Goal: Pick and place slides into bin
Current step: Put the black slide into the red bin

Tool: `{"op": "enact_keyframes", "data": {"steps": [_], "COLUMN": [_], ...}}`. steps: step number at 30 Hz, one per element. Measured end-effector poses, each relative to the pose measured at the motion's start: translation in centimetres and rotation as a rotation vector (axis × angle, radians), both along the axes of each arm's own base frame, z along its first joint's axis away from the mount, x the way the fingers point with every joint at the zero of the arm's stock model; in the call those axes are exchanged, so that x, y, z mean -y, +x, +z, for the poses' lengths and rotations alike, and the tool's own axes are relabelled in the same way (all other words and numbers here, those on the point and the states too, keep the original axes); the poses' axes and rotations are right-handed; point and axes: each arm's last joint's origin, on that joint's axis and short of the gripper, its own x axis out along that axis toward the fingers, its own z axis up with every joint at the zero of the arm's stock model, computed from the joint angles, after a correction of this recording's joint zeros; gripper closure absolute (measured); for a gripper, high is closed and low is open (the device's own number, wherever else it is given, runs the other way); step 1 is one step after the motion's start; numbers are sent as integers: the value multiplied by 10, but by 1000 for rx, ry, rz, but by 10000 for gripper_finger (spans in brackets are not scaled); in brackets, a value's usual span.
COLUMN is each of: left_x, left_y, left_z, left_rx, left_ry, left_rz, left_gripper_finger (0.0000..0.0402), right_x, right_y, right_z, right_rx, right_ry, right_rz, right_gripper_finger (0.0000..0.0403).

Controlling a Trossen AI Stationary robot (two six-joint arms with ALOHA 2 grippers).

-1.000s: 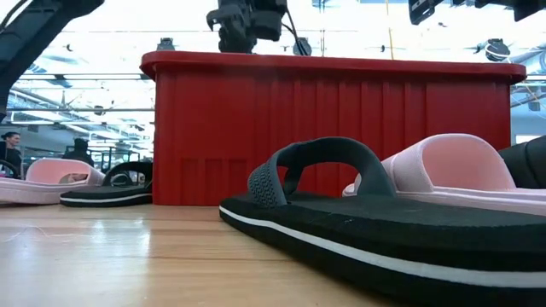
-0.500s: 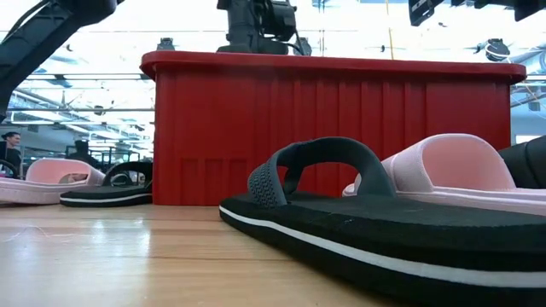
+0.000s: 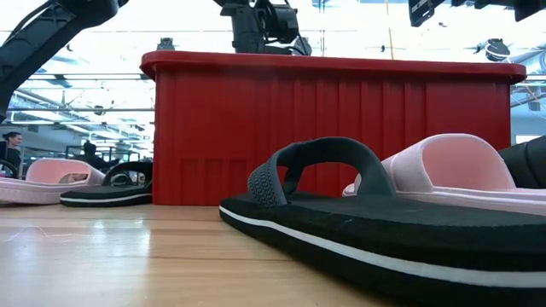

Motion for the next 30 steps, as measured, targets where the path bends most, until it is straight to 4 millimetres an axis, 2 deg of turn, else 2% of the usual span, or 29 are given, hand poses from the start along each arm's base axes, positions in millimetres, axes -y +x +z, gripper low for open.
{"op": "enact_keyframes", "data": {"steps": [13, 30], "left_x": [-1, -3], "left_y": [1, 1], "left_z": [1, 1], "left_rx": [9, -4], "left_ry": [35, 77], "left_rz": [26, 34], "left_gripper_finger": [366, 360], "right_x": [0, 0], "right_y": [0, 0], "right_z": [0, 0], "right_rx": [0, 0], "right_ry": [0, 0], "right_rz": [0, 1], "right_gripper_finger": [403, 403]}}
